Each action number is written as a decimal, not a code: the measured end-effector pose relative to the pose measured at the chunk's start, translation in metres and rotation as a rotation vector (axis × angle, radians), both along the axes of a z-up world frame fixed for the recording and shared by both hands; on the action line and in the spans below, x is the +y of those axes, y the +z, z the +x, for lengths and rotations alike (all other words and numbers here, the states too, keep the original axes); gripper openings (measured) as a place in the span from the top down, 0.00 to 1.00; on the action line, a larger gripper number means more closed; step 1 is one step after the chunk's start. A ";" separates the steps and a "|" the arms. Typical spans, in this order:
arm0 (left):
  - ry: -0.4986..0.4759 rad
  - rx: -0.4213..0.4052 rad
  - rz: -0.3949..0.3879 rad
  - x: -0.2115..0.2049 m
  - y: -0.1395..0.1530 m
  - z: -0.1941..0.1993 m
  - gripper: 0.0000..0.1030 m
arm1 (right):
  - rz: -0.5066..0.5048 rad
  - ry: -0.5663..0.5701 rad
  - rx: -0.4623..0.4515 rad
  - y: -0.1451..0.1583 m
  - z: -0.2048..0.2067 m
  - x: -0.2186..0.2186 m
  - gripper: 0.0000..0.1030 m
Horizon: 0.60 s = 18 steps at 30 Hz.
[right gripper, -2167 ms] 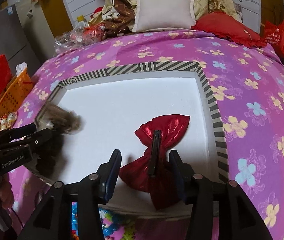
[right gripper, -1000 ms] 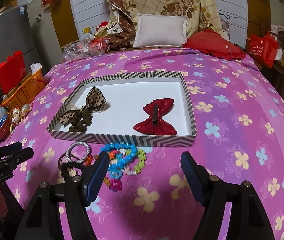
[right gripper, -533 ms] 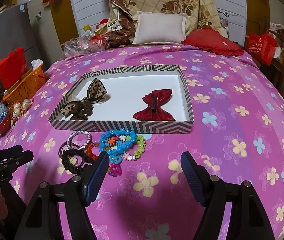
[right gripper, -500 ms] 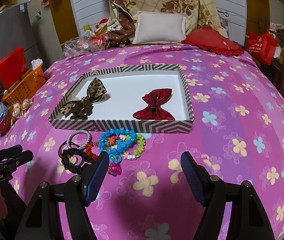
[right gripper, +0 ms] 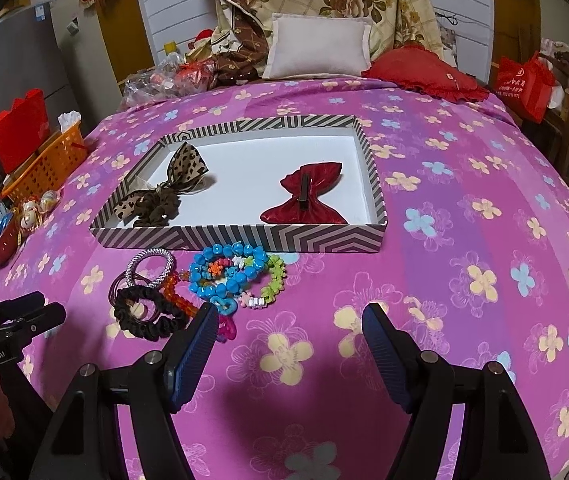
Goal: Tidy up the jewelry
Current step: 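Move both tools back toward the remaining bracelets and hair ties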
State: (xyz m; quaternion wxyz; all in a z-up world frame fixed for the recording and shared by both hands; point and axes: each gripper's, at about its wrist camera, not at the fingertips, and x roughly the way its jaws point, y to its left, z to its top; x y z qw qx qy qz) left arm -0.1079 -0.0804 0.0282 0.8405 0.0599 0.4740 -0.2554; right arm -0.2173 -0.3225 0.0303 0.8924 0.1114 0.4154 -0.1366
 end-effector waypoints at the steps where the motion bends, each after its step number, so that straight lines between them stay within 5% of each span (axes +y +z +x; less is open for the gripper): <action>1: 0.000 0.002 -0.001 0.000 0.000 0.000 0.32 | 0.001 0.000 0.002 -0.001 0.001 0.000 0.31; 18: -0.093 0.055 0.001 -0.033 -0.017 0.001 0.32 | 0.008 0.055 0.006 -0.013 0.007 0.006 0.31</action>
